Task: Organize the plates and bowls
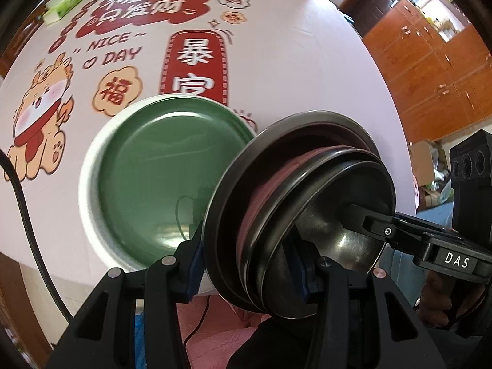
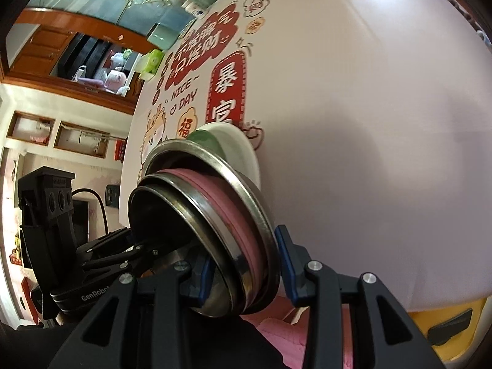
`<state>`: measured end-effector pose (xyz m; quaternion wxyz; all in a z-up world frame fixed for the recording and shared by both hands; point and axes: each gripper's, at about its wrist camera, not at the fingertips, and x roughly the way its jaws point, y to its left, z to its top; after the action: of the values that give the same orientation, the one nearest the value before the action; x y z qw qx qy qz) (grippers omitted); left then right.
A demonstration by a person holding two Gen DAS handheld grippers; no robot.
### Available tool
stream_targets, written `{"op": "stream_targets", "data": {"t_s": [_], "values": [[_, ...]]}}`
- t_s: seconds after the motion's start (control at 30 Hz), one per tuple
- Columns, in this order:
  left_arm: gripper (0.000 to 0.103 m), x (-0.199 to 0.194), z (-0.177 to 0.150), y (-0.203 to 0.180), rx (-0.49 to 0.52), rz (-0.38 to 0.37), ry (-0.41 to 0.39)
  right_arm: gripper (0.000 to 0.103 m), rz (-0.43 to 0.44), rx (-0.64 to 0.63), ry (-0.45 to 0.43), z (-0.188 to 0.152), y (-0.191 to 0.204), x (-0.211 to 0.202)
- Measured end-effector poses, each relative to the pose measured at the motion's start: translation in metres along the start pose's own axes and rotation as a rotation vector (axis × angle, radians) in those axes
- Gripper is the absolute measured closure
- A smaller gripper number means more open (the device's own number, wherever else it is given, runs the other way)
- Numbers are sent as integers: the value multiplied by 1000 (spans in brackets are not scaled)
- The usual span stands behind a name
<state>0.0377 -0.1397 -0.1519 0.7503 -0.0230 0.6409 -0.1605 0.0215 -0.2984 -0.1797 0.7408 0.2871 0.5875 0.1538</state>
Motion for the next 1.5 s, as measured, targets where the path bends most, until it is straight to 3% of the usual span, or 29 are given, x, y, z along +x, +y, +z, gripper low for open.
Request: {"op": "stream_targets", "data": {"t_s": [0.77, 1.5], "values": [[57, 6, 34, 75, -7, -31, 62, 66, -94, 35, 39, 21, 46, 52], [55, 21, 57, 93, -42, -41, 87, 65, -145, 24, 45, 45, 56, 63]]}}
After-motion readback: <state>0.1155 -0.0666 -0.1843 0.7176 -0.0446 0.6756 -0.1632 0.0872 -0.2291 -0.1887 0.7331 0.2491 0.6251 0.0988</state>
